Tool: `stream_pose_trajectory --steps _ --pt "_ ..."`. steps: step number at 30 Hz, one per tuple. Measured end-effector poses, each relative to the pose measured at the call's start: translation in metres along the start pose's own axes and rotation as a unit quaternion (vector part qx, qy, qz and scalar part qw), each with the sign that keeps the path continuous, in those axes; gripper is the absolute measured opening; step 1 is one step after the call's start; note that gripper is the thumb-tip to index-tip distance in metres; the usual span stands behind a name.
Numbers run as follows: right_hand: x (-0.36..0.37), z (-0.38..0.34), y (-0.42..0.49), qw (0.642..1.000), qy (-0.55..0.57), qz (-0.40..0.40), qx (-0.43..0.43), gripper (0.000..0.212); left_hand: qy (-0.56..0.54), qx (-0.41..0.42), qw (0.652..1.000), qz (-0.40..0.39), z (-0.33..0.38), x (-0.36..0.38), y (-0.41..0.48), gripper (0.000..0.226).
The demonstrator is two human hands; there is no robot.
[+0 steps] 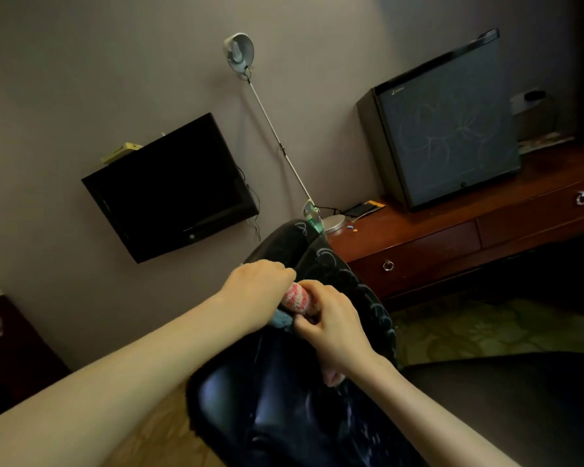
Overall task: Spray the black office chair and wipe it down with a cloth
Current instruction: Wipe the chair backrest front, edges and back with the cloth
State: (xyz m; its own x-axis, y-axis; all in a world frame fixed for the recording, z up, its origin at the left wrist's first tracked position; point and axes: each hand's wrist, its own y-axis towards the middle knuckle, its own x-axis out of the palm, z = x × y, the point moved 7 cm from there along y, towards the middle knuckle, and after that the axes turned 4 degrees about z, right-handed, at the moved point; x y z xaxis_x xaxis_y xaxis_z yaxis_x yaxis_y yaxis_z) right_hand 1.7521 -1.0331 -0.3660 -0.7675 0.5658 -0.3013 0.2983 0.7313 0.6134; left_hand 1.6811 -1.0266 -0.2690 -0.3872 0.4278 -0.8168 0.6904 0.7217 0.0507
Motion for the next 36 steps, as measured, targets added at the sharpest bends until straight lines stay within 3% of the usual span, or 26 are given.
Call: stream_pose_trajectory --steps 4,11,17,23,32,36 --pt "0.017 0.044 0.065 1.000 -0.011 0.024 0.014 0.062 -0.002 0.010 1.000 -0.003 -0.023 0.014 0.078 0.050" --pt "0.039 0.122 0.184 0.996 -0.022 0.065 0.055 0.054 0.017 0.018 0.999 0.035 -0.053 0.036 0.218 0.044" --pt "0.045 0.155 0.218 0.994 -0.005 0.073 0.079 0.049 0.037 0.018 0.999 0.020 -0.060 0.051 0.271 0.041" --pt "0.029 0.120 0.170 0.998 0.011 0.024 0.063 0.049 0.071 0.048 0.996 -0.012 -0.053 0.039 0.221 0.029" --pt "0.007 0.021 0.026 0.997 0.036 -0.026 0.071 0.060 -0.006 0.050 0.997 -0.054 -0.018 0.012 0.046 0.043" --pt "-0.010 -0.022 -0.031 0.996 0.049 -0.038 0.057 0.061 -0.022 0.054 0.996 -0.065 0.000 -0.005 -0.025 0.034"
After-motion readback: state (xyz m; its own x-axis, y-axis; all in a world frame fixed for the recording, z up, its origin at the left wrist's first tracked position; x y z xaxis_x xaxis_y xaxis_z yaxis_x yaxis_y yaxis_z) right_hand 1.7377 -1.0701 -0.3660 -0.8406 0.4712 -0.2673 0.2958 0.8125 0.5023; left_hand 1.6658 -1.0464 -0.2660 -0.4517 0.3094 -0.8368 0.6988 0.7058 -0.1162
